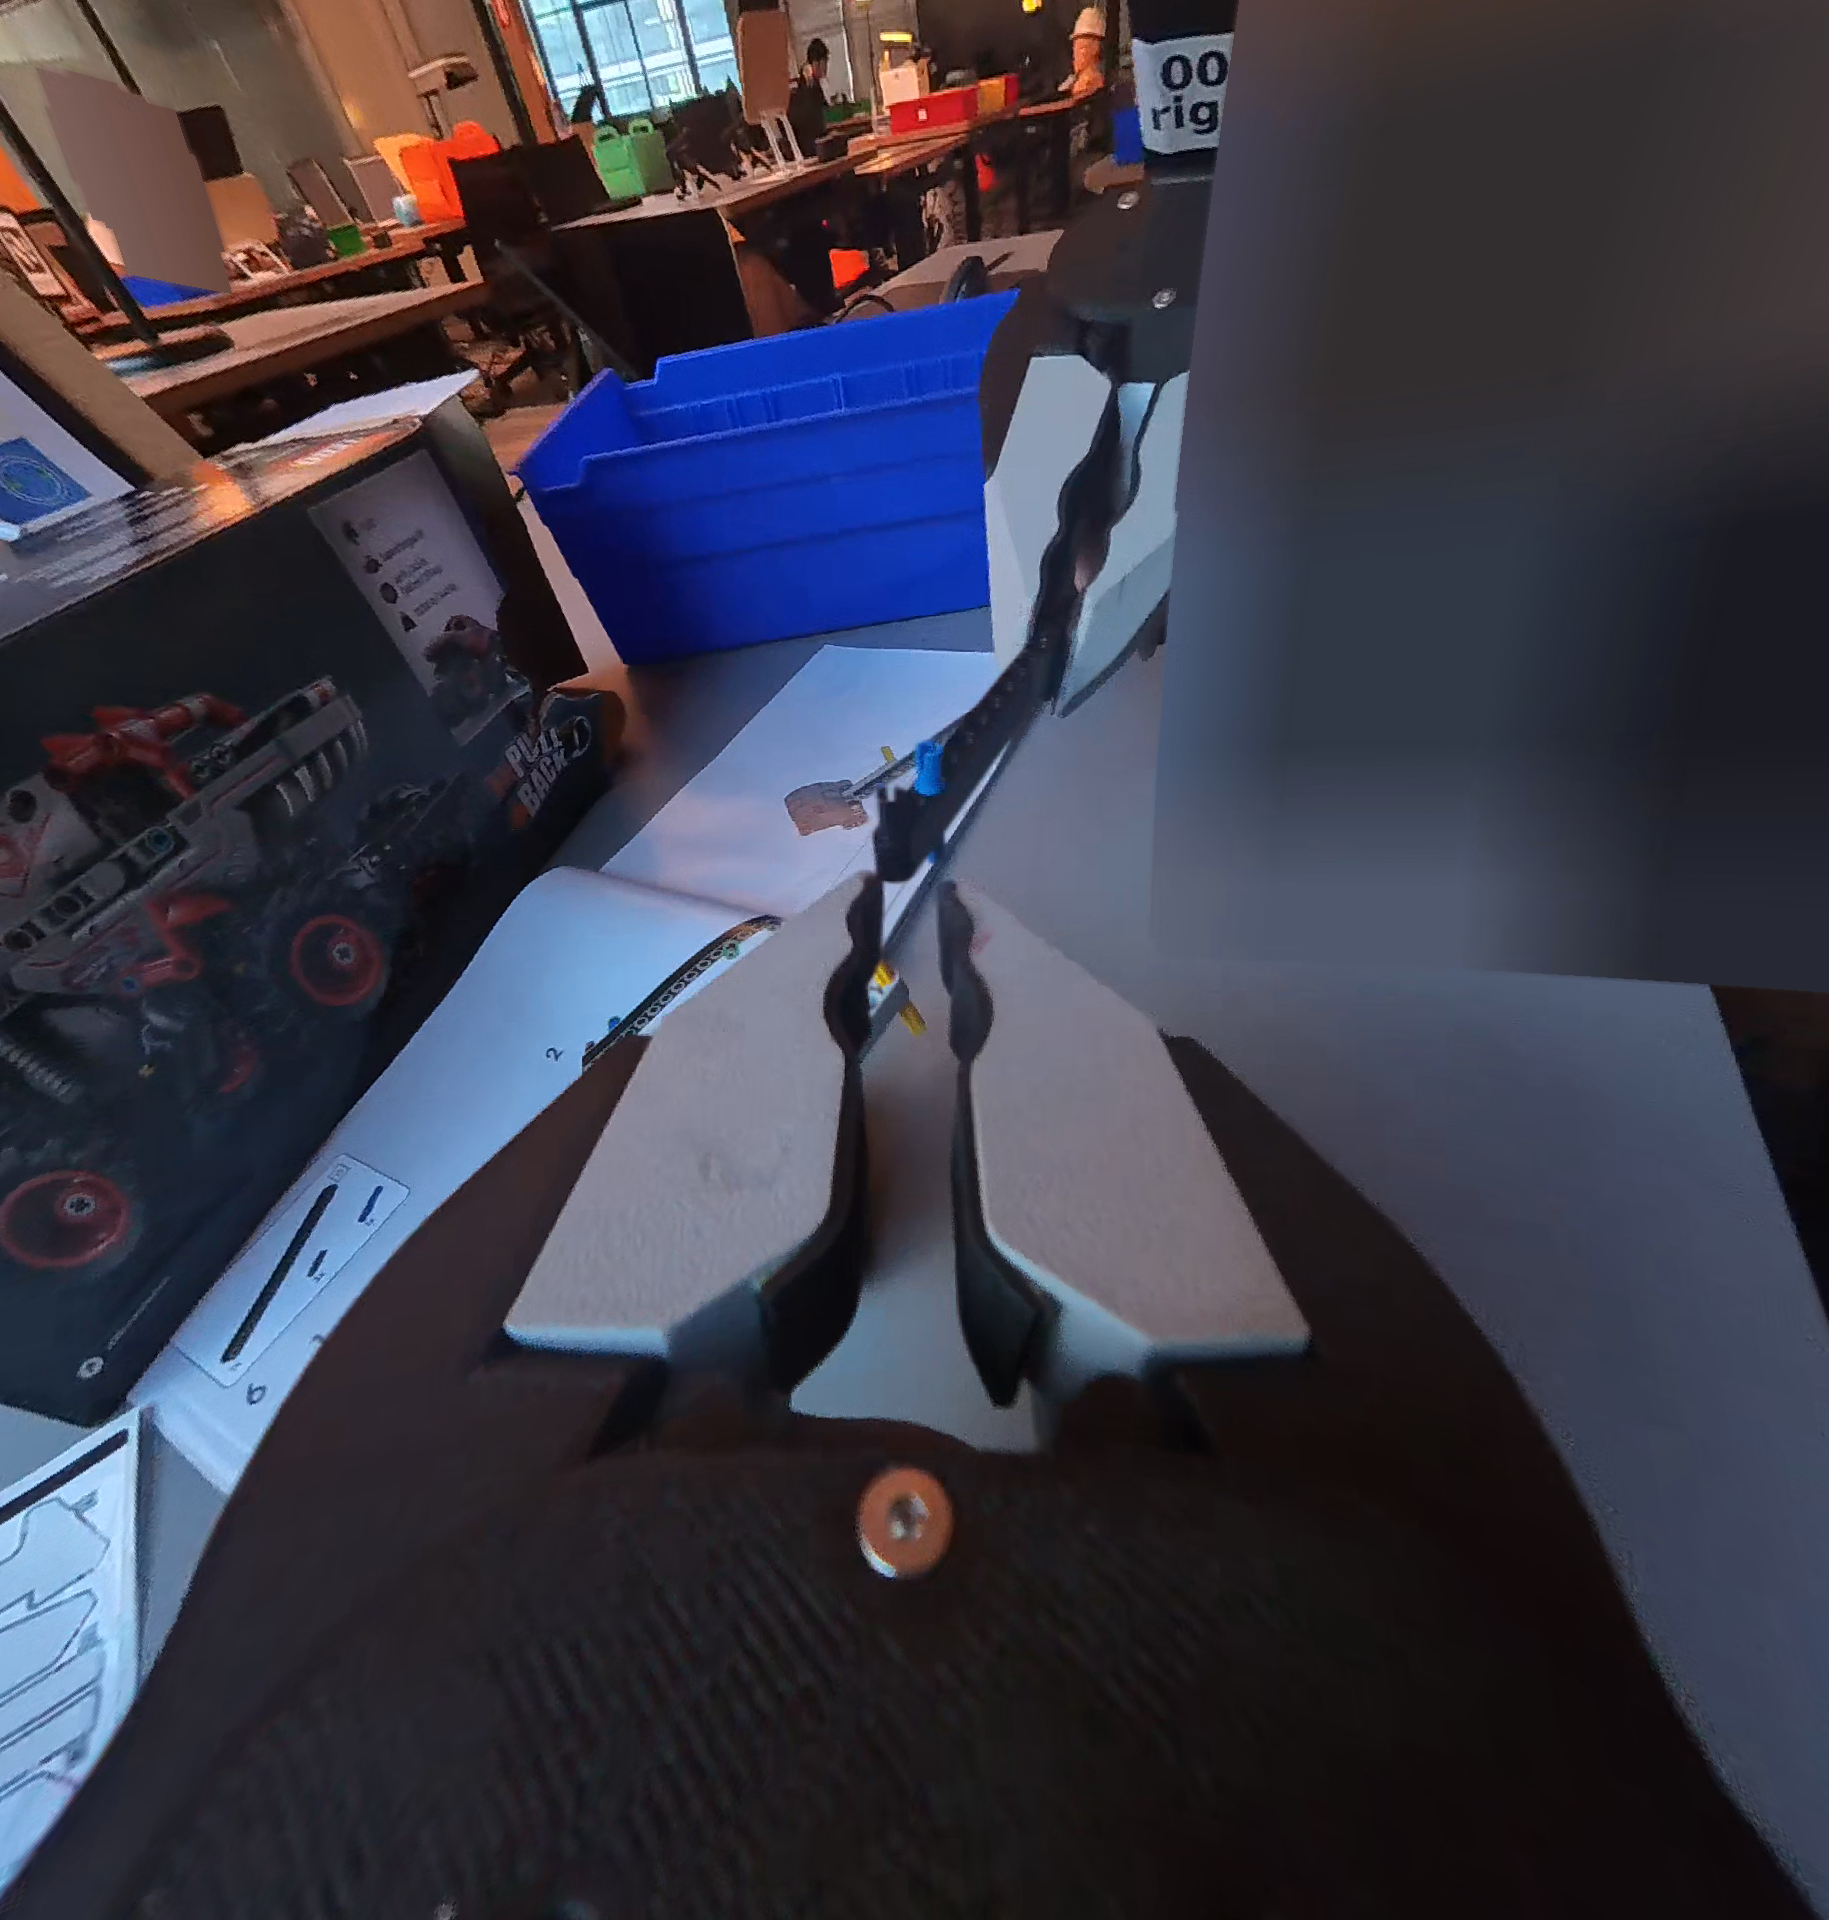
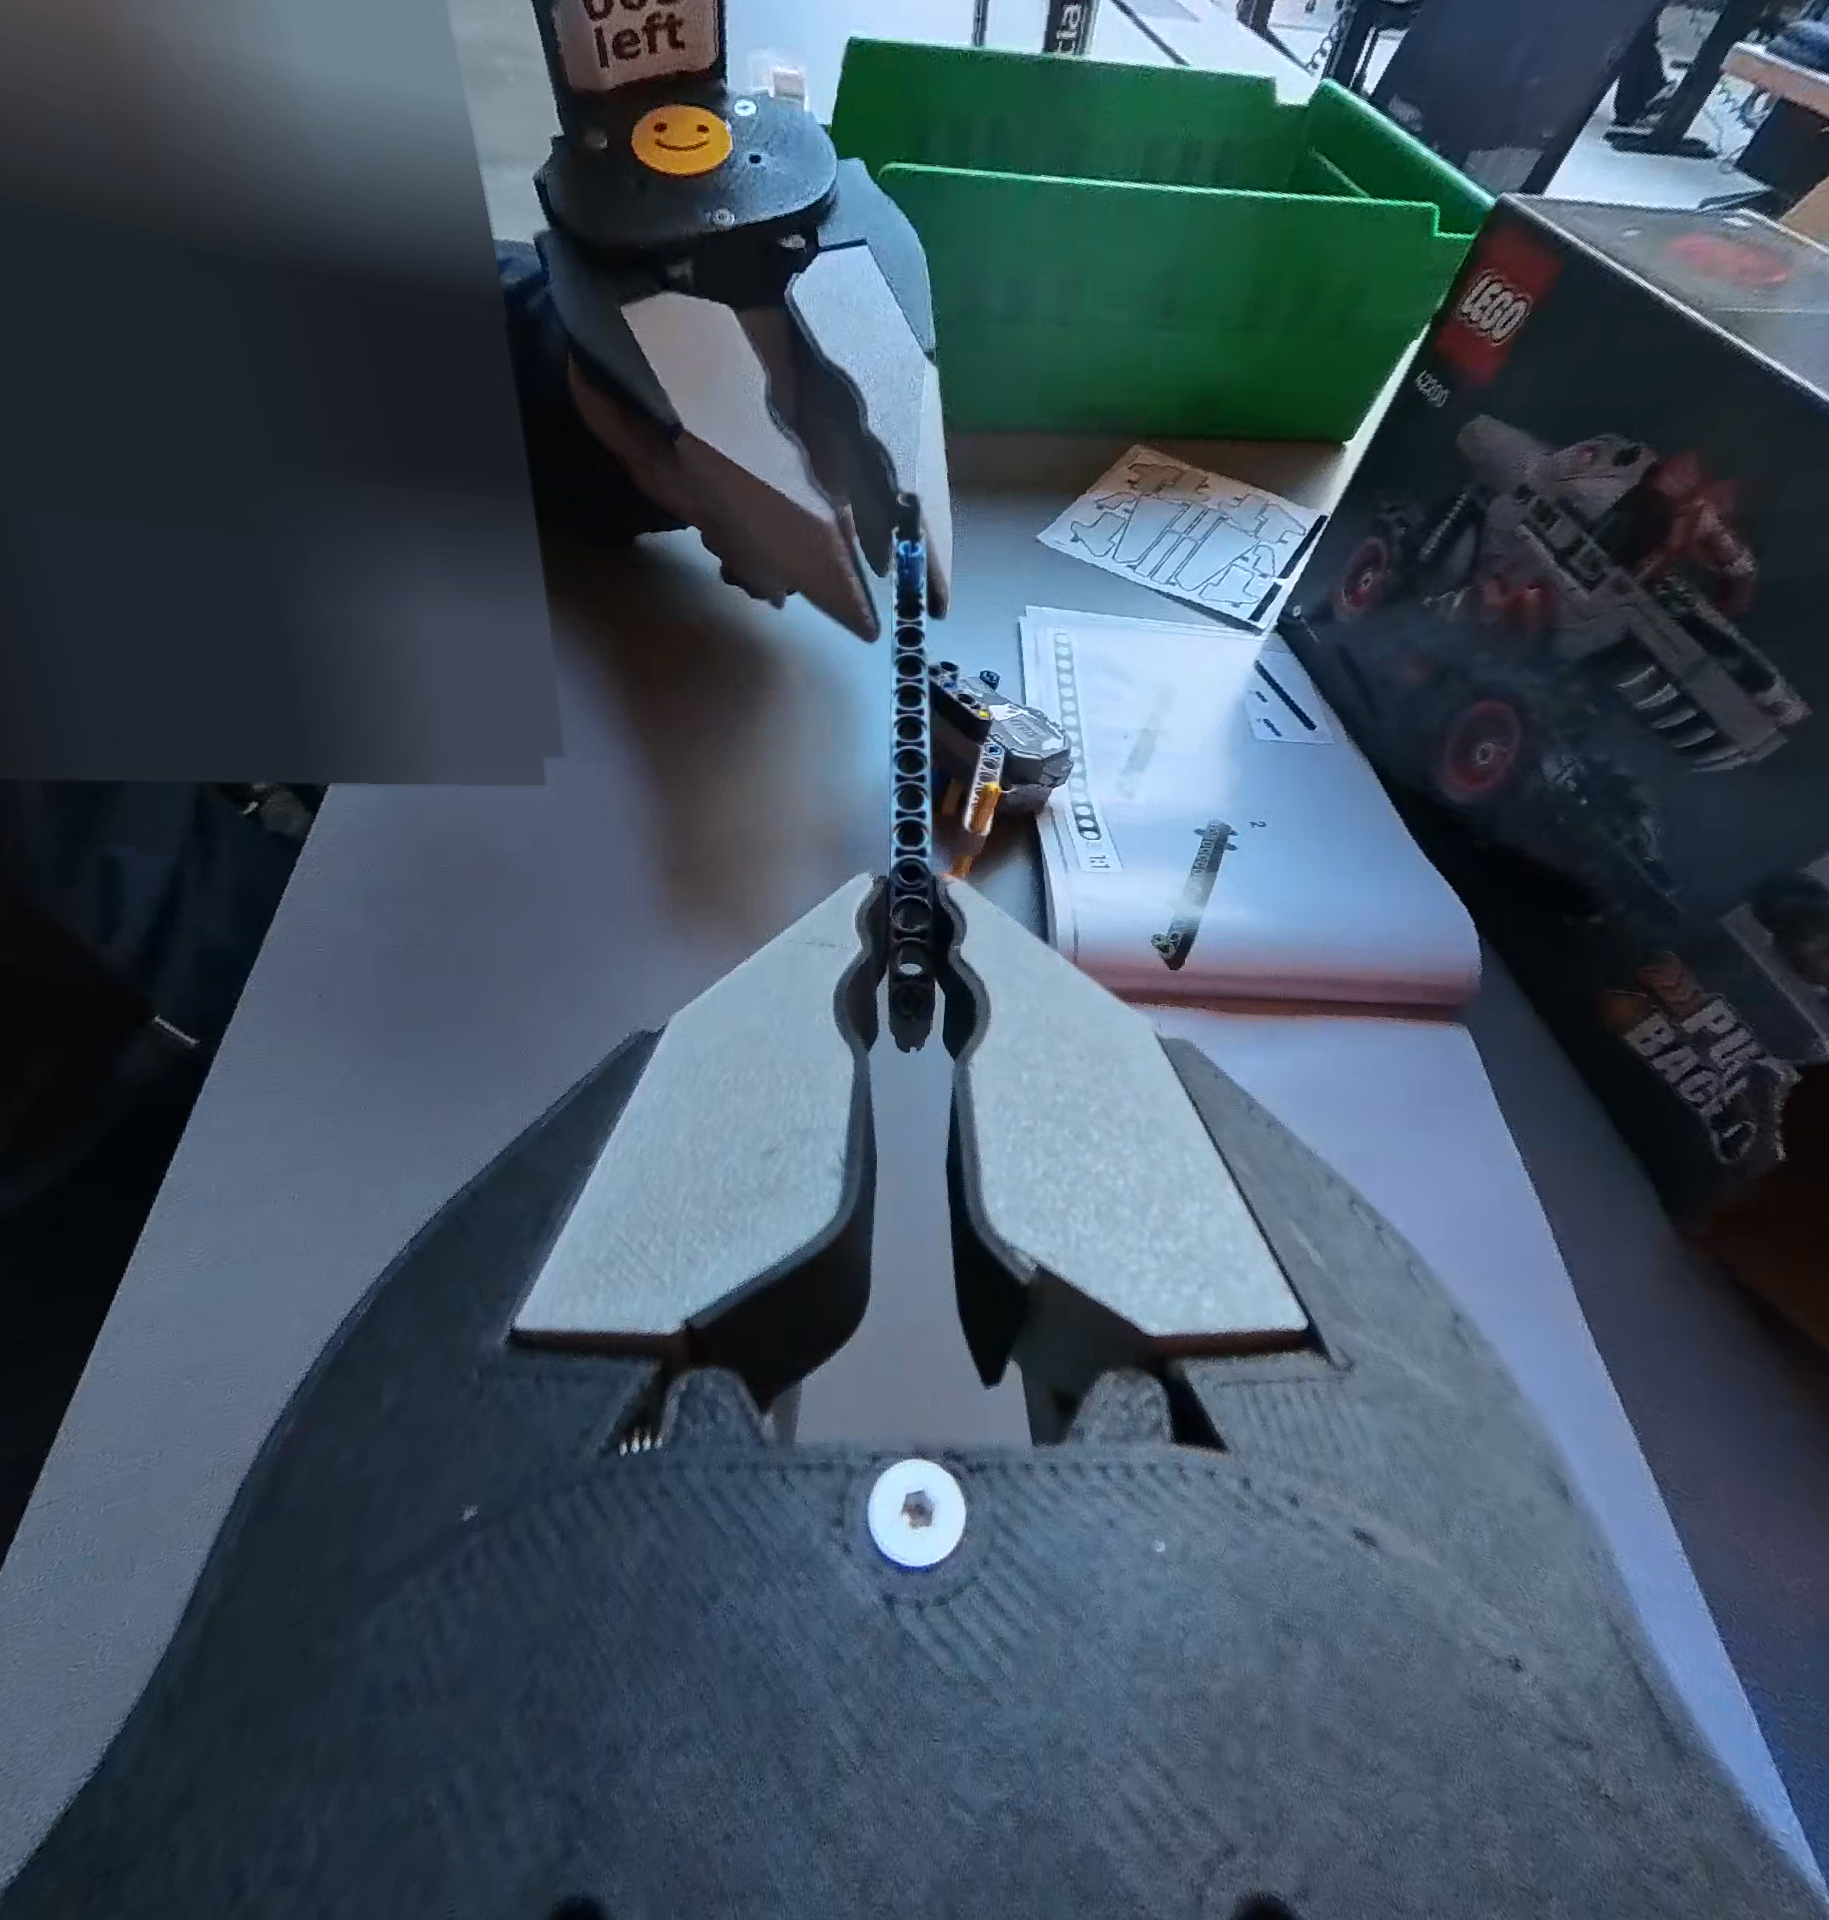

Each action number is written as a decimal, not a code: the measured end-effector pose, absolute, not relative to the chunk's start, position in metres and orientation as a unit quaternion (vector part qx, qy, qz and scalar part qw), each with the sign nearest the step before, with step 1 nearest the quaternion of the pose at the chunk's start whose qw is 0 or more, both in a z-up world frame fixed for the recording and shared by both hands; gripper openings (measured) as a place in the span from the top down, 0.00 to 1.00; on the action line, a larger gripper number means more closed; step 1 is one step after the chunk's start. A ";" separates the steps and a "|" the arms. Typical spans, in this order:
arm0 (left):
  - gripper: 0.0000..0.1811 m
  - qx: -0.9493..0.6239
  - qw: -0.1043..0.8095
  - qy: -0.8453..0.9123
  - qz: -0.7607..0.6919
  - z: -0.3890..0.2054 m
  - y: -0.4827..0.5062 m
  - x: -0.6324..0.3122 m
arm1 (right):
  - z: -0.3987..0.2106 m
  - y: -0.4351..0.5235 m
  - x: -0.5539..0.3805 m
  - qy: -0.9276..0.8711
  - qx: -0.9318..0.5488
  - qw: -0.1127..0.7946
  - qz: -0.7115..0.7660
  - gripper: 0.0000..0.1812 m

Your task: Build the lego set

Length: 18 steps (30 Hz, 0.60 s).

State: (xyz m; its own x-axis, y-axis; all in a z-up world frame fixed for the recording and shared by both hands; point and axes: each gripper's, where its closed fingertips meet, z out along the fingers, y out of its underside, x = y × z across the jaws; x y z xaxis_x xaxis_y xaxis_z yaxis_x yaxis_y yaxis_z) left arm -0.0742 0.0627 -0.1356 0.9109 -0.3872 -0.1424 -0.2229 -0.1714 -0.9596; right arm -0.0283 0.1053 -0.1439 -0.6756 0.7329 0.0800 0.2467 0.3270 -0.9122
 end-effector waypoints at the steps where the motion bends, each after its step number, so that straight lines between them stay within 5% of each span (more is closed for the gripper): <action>1: 0.98 -0.761 0.613 0.201 -0.065 -0.135 0.062 -0.075 | -0.145 0.105 -0.028 -0.777 -0.315 0.250 0.484 0.97; 18: 0.96 -0.780 0.566 0.254 -0.077 -0.156 0.055 -0.060 | -0.165 0.095 -0.024 -0.812 -0.295 0.229 0.449 0.97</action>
